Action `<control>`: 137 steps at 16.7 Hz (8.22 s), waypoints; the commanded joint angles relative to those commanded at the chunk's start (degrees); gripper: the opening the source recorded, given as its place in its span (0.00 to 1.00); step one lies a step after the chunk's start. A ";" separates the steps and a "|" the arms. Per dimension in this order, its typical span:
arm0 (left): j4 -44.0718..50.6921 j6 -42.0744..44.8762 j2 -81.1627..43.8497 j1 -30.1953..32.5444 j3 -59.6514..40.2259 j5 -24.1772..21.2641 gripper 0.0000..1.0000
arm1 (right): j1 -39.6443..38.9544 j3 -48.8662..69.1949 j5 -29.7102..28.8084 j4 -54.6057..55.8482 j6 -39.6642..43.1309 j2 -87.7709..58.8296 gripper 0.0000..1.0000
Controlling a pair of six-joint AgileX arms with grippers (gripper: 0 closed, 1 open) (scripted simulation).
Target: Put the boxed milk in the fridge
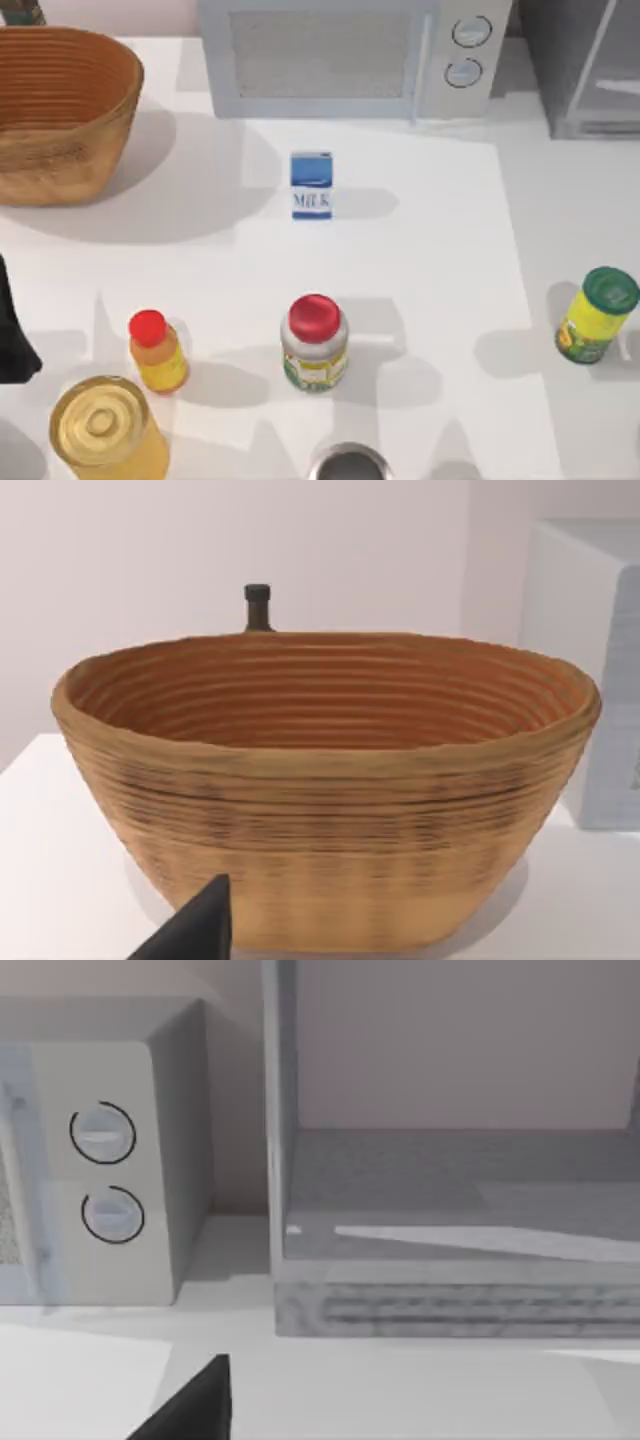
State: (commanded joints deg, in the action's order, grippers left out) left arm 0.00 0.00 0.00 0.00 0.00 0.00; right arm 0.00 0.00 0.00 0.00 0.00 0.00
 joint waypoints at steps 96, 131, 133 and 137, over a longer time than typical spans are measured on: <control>0.00 0.00 0.00 0.00 0.00 0.00 1.00 | -44.30 103.54 -39.04 -14.38 -26.72 -127.40 0.00; 0.00 0.00 0.00 0.00 0.00 0.00 1.00 | -0.09 0.29 0.06 0.22 -0.13 -0.82 0.00; 0.00 0.00 0.00 0.00 0.00 0.00 1.00 | 0.48 1.57 0.47 1.91 0.04 -3.79 0.00; 0.00 0.00 0.00 0.00 0.00 0.00 1.00 | 3.08 7.41 1.88 9.39 0.53 -16.98 0.00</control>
State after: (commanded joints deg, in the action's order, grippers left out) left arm 0.00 0.00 0.00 0.00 0.00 0.00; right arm 3.08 7.41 1.88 9.39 0.53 -16.98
